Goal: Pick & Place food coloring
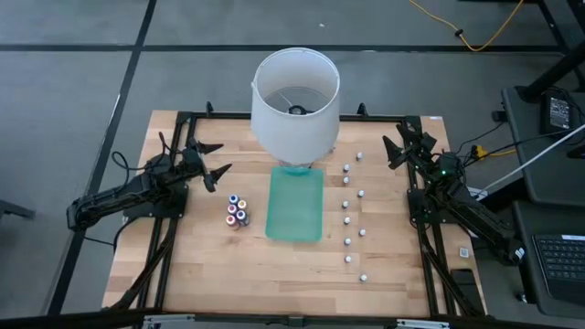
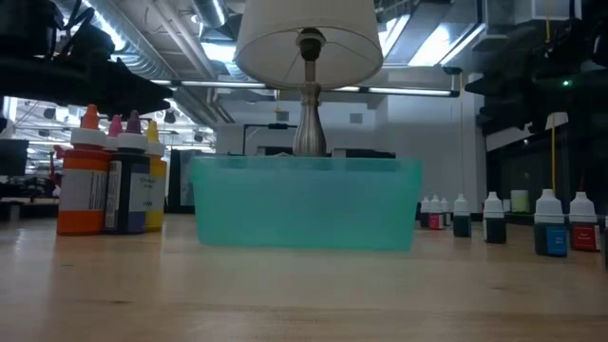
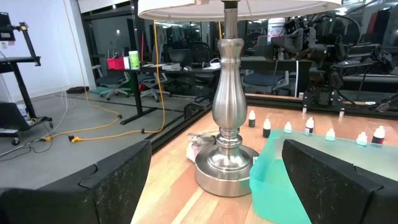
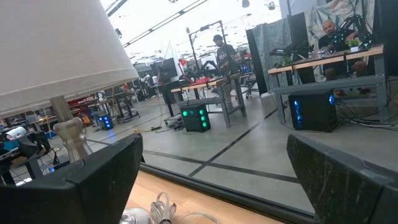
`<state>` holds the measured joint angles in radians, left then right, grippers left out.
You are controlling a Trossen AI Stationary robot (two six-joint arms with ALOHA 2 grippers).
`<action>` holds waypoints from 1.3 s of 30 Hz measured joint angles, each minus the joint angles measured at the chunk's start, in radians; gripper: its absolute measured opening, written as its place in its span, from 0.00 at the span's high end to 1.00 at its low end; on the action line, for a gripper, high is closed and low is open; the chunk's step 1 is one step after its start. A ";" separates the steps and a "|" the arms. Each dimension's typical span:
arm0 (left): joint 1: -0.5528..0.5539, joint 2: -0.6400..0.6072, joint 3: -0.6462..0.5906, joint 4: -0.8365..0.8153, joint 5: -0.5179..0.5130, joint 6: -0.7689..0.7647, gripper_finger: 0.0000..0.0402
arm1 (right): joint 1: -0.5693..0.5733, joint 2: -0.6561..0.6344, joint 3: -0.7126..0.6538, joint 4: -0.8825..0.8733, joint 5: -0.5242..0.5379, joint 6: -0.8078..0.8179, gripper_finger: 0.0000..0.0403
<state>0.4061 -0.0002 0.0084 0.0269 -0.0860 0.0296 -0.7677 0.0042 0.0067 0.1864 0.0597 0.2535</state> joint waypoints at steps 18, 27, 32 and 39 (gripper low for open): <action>0.000 0.053 0.237 -0.090 -0.128 0.023 0.12 | 0.000 0.000 0.000 0.000 0.000 0.000 0.01; 0.000 0.205 0.480 -0.220 -0.304 0.081 0.12 | 0.000 0.000 0.000 0.000 0.000 0.000 0.01; 0.000 0.301 0.615 -0.234 -0.374 0.114 0.12 | 0.000 0.000 0.000 0.000 0.000 0.000 0.01; 0.000 0.444 0.819 -0.361 -0.481 0.124 0.12 | 0.000 0.000 0.000 0.000 0.000 0.000 0.01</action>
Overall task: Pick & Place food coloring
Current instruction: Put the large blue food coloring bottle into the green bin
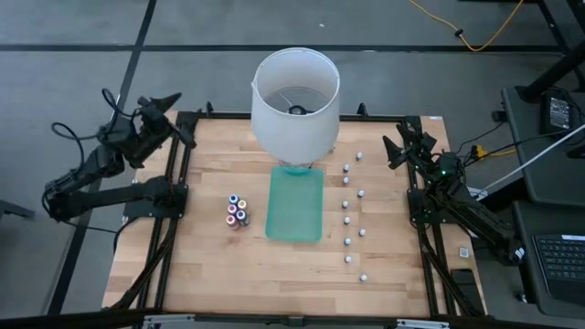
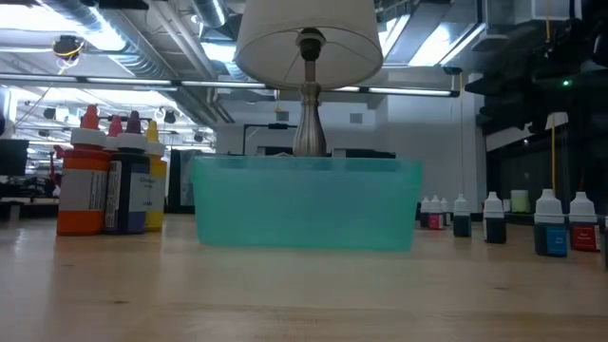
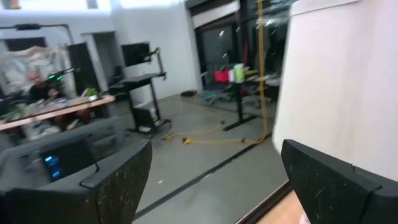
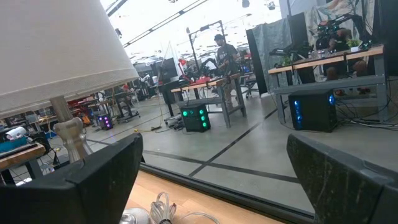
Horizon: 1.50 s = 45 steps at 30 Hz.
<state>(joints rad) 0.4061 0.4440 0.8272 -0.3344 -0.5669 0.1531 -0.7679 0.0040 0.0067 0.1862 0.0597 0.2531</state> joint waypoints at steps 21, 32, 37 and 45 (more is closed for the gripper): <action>-0.277 0.421 0.387 -0.308 -0.467 -0.346 0.12 | 0.000 0.000 0.000 0.000 0.000 0.000 0.01; -0.450 0.490 0.387 -0.403 -0.515 -0.586 0.12 | 0.000 0.000 0.000 0.000 0.000 0.000 0.01; -0.511 0.490 0.387 -0.409 -0.514 -0.612 0.12 | 0.000 0.000 0.000 0.000 0.000 0.000 0.01; -0.591 0.498 0.387 -0.470 -0.314 -0.786 0.12 | 0.000 0.000 0.000 0.000 0.000 0.000 0.01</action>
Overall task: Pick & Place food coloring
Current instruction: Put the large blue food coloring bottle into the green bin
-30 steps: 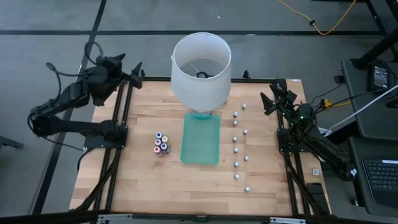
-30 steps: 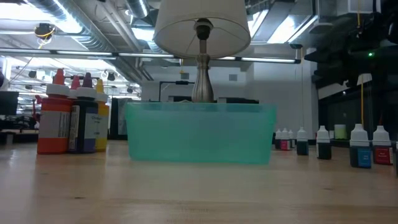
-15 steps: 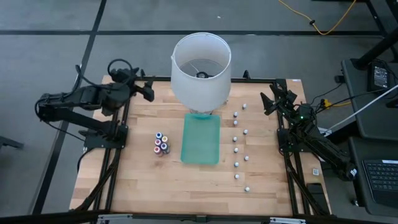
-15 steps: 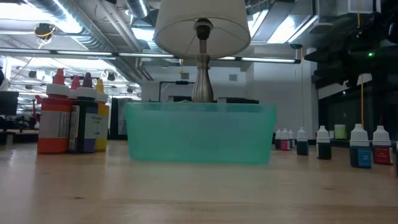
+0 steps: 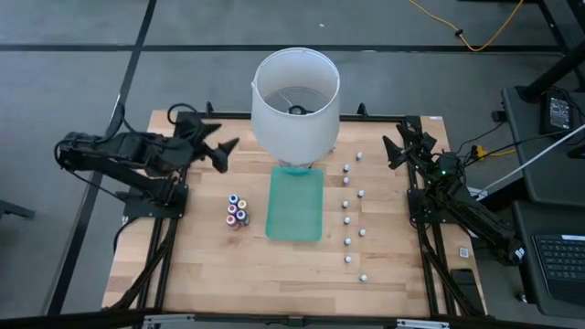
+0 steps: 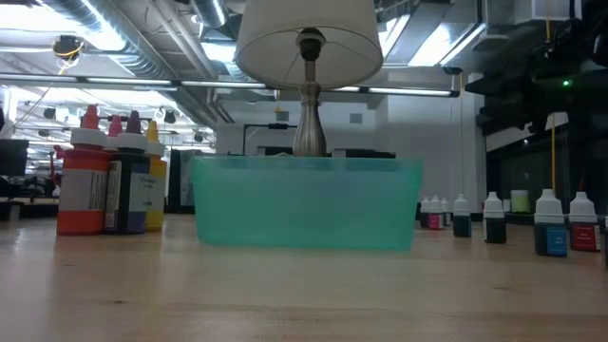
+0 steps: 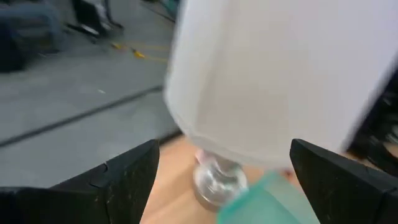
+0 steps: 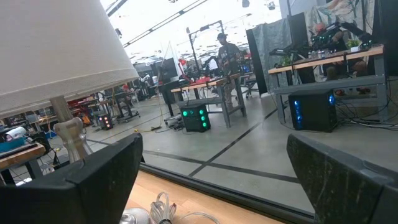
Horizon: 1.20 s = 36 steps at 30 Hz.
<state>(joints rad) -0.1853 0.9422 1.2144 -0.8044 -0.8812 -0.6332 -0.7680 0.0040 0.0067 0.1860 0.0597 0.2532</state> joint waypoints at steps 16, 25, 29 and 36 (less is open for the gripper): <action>-0.120 0.206 0.240 -0.230 0.121 0.147 0.15 | 0.000 0.000 0.000 0.000 0.000 0.000 0.01; -0.108 0.287 0.340 -0.436 0.314 0.078 0.15 | 0.000 0.000 0.000 0.000 0.000 0.000 0.01; -0.099 0.289 0.341 -0.506 0.431 0.041 0.15 | 0.000 0.000 0.000 0.000 0.000 0.000 0.01; -0.099 0.289 0.341 -0.565 0.493 -0.020 0.15 | 0.000 0.000 0.000 0.000 0.000 0.000 0.01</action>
<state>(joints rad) -0.2840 1.2308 1.5558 -1.3697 -0.3882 -0.6530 -0.7679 0.0042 0.0067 0.1860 0.0597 0.2533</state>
